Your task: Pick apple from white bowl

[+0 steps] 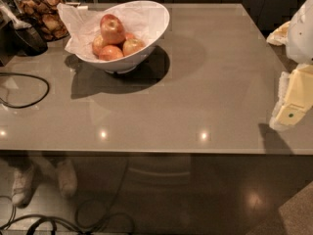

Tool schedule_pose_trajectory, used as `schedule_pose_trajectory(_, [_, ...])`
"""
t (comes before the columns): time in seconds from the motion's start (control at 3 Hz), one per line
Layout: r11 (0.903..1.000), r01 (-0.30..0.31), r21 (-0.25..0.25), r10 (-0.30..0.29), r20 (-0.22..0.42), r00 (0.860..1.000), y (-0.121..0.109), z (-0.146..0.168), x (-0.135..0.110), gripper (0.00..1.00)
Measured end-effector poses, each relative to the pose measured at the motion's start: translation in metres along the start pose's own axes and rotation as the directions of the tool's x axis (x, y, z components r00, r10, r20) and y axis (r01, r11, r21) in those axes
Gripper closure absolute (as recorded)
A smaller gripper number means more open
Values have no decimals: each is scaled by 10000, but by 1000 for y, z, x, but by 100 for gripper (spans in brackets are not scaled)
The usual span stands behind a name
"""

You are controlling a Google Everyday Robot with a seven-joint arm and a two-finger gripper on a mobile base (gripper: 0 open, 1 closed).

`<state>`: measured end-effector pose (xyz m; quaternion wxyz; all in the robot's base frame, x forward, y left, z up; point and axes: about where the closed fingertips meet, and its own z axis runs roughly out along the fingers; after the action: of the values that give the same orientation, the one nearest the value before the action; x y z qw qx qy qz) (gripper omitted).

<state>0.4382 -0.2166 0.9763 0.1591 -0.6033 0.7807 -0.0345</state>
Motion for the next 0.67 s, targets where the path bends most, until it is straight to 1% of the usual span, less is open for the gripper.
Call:
schedule_pose_trajectory(0.33, [10000, 0, 0, 0, 0, 10000, 0, 0, 0, 0])
schedule_pose_trajectory(0.67, [9997, -247, 12, 247, 241, 9994, -20, 5, -14, 0])
